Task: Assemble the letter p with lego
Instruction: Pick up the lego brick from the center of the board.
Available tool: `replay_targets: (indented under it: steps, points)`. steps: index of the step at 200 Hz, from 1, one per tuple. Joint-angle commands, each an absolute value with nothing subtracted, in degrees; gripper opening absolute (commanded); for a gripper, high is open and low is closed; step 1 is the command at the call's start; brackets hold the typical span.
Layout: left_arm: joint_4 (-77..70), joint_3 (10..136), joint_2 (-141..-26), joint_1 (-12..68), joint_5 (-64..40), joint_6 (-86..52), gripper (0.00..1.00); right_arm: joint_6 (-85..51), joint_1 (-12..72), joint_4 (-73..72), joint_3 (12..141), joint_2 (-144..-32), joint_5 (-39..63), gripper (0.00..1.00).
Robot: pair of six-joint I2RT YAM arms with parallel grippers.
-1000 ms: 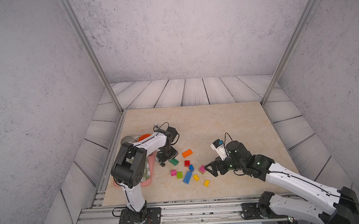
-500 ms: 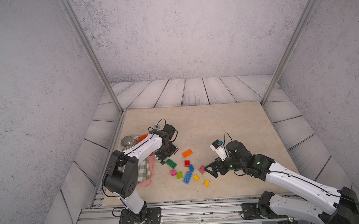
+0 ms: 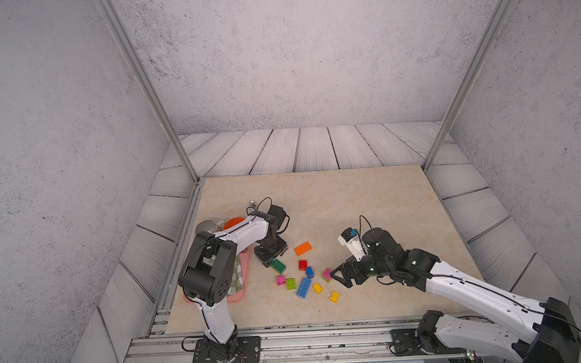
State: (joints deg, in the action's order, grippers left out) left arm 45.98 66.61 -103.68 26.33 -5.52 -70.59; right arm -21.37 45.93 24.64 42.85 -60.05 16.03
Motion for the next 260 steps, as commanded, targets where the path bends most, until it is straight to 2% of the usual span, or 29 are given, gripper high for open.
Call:
replay_targets:
  steps: [1,18,42,72,90,107,135,171,188,196,224,260]
  points:
    - [45.59,66.65,-104.72,25.66,-4.44,-70.05,0.53,-20.86,45.76,25.31,43.86,-59.95,16.6,0.92]
    - [43.89,65.62,-105.07,25.66,-5.5,-70.03,0.46,-21.08,45.79,25.35,43.82,-60.01,16.55,0.92]
    - [41.52,63.74,-105.3,25.86,-7.0,-70.22,0.44,-21.16,45.74,25.66,43.63,-60.11,16.52,0.92]
    - [40.25,62.63,-104.23,25.78,-7.31,-69.47,0.27,-21.82,45.72,25.75,43.64,-60.4,16.26,0.92]
    - [39.14,62.49,-101.71,25.84,-6.83,-67.6,0.19,-22.41,45.7,25.2,43.85,-60.99,17.31,0.98]
    - [35.57,61.36,-97.38,25.69,-7.43,-64.54,0.15,-23.43,45.63,23.95,44.1,-61.53,19.87,0.99]
    - [20.2,55.74,-88.04,25.75,-15.53,-57.33,0.06,-24.77,43.63,23.89,47.28,-63.13,27.43,0.99]
    - [-16.7,42.71,-77.35,25.93,-31.5,-60.2,0.03,-31.09,36.99,16.45,48.36,-63.43,41.86,0.99]
    - [-33.46,37.74,-74.81,26.22,-35.27,-63.59,0.03,-35.89,33.94,11.03,48.31,-63.62,47.64,1.0]
    - [-38.25,36.7,-74.34,26.51,-36.4,-64.72,0.0,-37.5,32.92,8.99,48.5,-64.01,49.68,0.99]
    - [-54.3,35.24,-76.13,28.16,-41.27,-69.82,0.0,-42.58,32.26,2.31,49.61,-66.35,54.71,0.92]
    - [-76.35,33.58,-81.51,29.39,-44.68,-79.49,0.0,-45.53,31.36,-1.29,50.78,-68.29,56.64,0.88]
